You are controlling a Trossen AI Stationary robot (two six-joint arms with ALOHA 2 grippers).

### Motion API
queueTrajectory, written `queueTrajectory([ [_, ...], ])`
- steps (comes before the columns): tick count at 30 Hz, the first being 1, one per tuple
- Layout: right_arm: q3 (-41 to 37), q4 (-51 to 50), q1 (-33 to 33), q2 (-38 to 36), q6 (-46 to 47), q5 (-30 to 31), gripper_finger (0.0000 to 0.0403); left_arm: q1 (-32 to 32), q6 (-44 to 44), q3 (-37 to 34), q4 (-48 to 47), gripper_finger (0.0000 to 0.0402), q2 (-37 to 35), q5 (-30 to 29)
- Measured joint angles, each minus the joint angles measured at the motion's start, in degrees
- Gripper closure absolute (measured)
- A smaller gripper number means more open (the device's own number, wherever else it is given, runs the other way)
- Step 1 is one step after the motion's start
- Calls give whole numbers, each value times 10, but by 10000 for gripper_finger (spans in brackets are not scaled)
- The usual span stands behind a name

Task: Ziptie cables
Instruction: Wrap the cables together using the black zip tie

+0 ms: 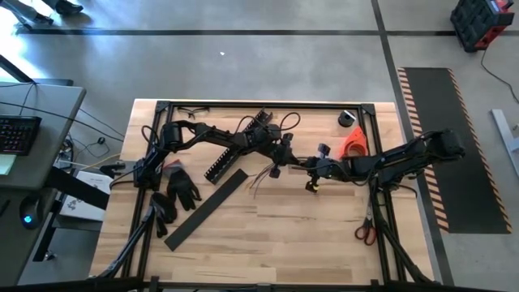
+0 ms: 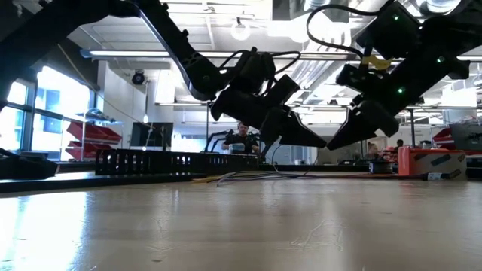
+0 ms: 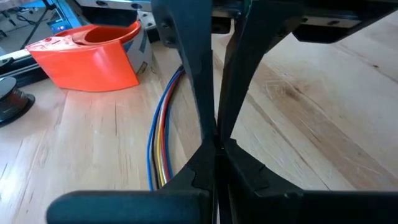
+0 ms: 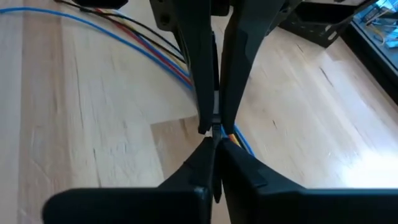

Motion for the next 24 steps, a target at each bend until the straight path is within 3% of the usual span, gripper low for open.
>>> queueTrajectory([
  [9, 1, -69, 11, 0, 48, -2, 403, 7, -1, 0, -3, 401, 0, 1],
  [20, 0, -309, 124, -22, 307, 17, 403, 27, -1, 0, -2, 401, -1, 1],
  [24, -1, -253, 130, -51, 260, 14, 402, 23, 4, 0, -1, 401, -1, 23],
])
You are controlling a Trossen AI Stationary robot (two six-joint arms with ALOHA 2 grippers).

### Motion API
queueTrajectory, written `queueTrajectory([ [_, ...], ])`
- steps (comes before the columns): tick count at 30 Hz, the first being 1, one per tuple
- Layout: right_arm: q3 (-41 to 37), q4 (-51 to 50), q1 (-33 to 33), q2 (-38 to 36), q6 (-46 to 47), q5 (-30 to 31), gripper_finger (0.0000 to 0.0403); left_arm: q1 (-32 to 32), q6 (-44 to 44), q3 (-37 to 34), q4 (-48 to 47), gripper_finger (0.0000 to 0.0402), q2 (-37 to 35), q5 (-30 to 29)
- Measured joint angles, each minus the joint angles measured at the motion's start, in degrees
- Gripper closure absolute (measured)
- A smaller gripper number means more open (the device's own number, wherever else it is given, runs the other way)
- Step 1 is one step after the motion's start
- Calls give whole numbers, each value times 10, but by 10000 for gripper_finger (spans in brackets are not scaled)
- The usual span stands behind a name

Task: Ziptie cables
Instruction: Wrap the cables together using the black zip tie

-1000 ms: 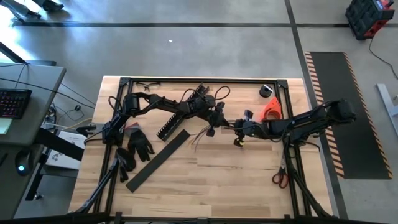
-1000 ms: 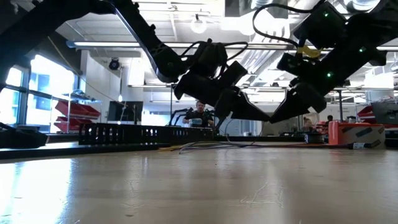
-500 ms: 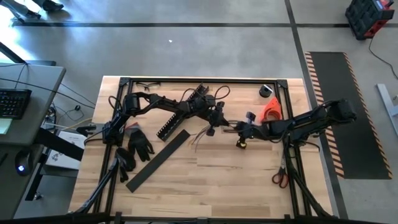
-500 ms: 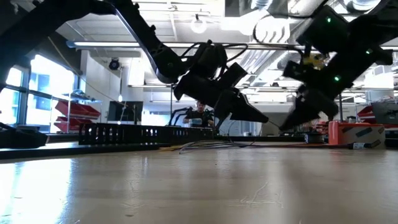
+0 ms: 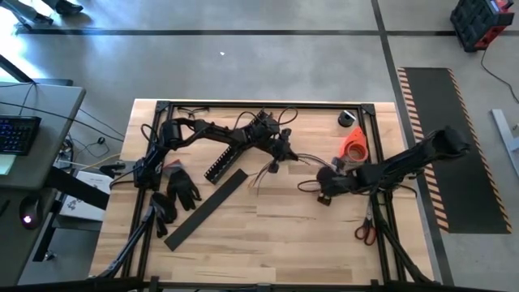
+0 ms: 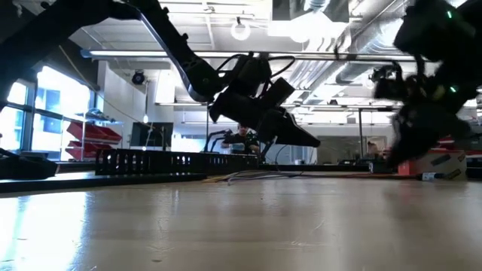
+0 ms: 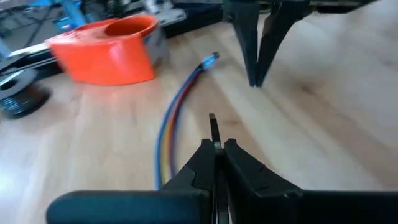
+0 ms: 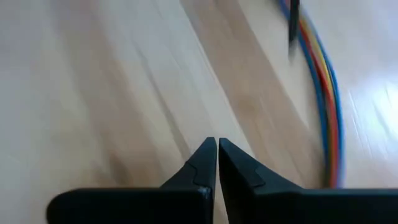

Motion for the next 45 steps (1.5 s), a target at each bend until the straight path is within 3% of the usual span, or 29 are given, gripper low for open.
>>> queueTrajectory([
  [3, 0, 111, -22, -13, -107, -10, 385, -6, 0, 0, 0, 401, 0, 19],
  [6, -2, 193, -50, -13, -193, -25, 344, -12, 1, 0, 0, 401, 0, 21],
  [12, -21, 236, -114, 1, -231, -15, 240, -17, 1, 0, 1, 401, 0, 20],
  [16, -21, 267, -128, 22, -254, -46, 217, -17, 2, 0, 2, 401, 0, 20],
  [20, -21, 300, -128, 46, -271, -46, 248, -17, 2, 0, 2, 401, -1, 20],
  [27, -21, 310, -127, 59, -275, -27, 375, -17, 2, 0, 1, 401, -1, 19],
  [29, -21, 310, -123, 56, -271, -24, 395, -17, 2, 0, 0, 401, -1, 20],
  [36, -20, 235, -98, 54, -197, -20, 401, -12, 4, 0, -8, 401, -1, 15],
  [45, -20, 63, -3, 53, 5, -18, 402, 1, 12, 0, -25, 401, -1, 9],
])
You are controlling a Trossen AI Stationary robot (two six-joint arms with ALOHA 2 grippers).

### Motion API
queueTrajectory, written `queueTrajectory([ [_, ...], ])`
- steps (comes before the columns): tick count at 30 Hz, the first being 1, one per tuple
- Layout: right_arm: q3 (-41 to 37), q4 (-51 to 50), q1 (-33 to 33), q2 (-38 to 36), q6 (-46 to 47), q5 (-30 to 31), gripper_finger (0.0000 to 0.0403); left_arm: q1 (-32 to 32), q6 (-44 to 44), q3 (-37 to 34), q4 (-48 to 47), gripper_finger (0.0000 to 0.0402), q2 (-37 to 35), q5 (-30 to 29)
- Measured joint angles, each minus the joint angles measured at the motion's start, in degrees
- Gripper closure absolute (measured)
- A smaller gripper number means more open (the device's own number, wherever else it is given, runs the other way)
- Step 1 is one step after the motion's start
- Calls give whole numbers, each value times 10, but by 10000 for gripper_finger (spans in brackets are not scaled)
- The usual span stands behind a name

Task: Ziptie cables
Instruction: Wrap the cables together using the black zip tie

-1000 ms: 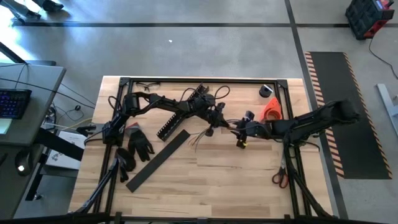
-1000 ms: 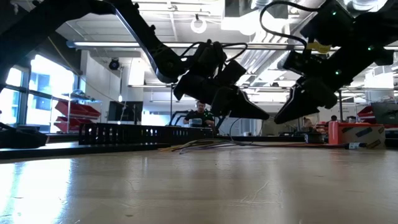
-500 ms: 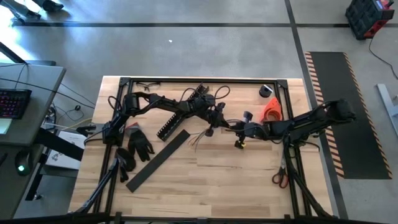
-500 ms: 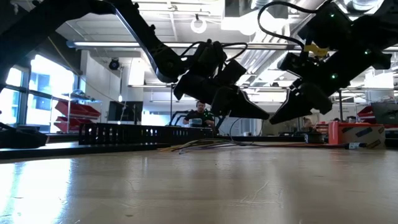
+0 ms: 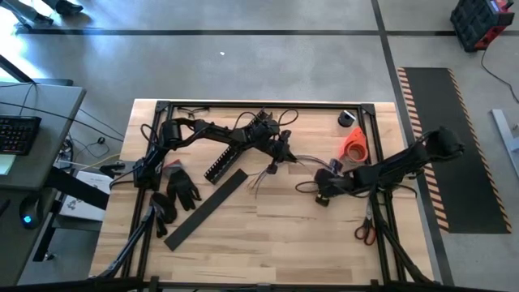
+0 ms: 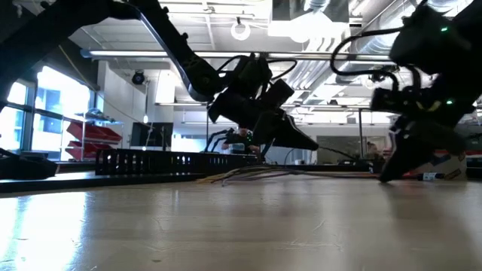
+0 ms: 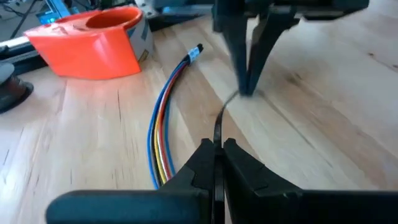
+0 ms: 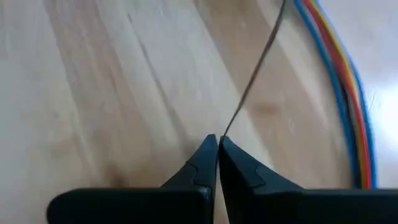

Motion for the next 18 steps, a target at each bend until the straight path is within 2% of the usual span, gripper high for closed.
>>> queueTrajectory([
  [3, 3, -67, 36, -11, 77, 10, 402, 0, 0, 0, -2, 401, 0, -2],
  [5, 11, -116, 48, -25, 96, 7, 402, 0, 2, 0, -2, 401, 0, -1],
  [8, 32, -190, 46, -58, 74, -11, 403, -3, 6, 0, -2, 401, 0, -1],
  [10, 50, -202, 32, -87, 41, -12, 402, -5, 5, 0, -1, 401, 0, 0],
  [13, 52, -161, 2, -129, -39, -14, 386, -10, 10, 0, -1, 401, 0, 1],
  [18, 5, 59, -63, -136, -182, -10, 310, -17, 10, 0, 0, 401, 0, 1],
])
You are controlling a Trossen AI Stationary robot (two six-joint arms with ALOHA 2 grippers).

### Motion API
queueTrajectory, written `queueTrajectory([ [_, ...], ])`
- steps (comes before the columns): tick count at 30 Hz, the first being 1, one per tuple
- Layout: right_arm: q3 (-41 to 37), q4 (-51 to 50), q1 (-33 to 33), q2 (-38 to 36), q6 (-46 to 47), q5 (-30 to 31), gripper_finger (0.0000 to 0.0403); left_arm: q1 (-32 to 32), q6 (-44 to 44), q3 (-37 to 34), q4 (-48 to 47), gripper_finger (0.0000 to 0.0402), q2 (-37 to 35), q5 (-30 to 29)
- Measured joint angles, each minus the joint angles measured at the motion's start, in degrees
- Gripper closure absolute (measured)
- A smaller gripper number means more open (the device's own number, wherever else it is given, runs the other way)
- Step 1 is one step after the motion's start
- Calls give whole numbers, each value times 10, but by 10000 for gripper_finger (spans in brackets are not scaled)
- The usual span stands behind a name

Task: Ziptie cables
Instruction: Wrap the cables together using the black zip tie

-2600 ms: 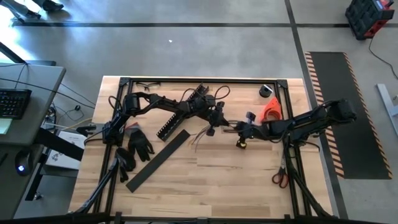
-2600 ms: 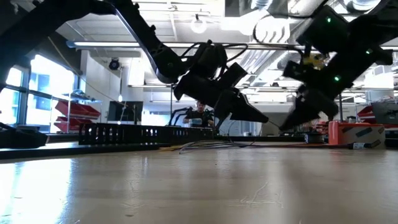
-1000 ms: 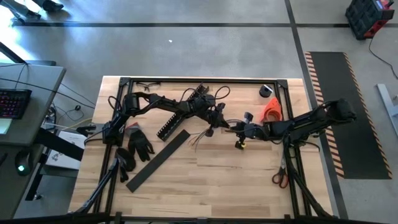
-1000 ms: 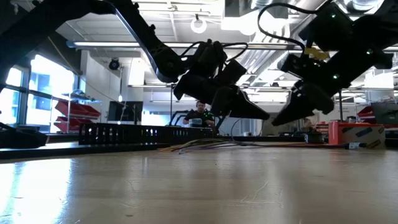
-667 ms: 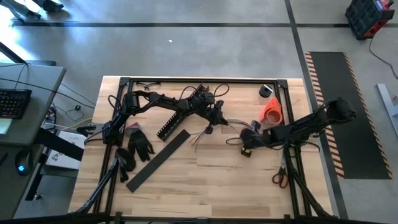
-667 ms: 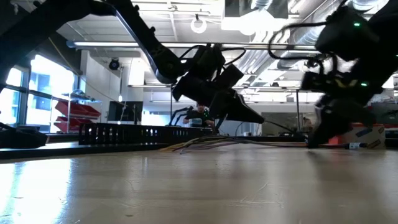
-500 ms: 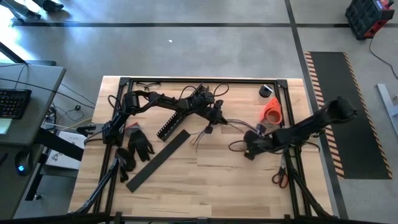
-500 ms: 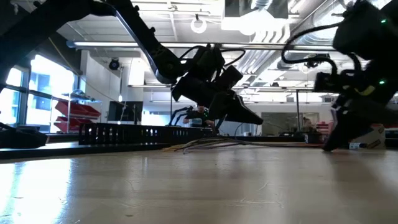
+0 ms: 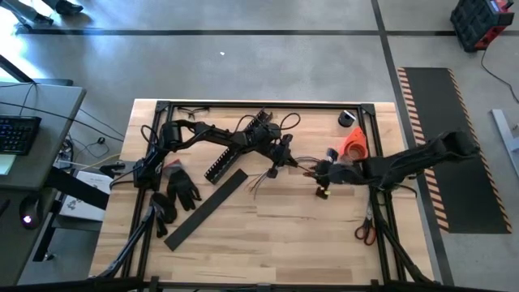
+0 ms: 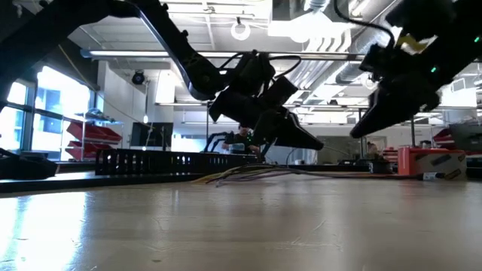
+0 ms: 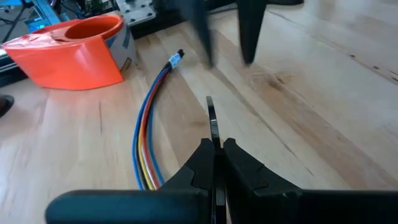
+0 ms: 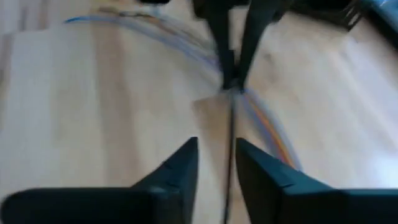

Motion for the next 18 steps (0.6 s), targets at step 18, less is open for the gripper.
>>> queueTrajectory([
  [18, -17, 255, -61, 177, -107, -12, 306, -1, -5, 0, 7, 401, 0, 1],
])
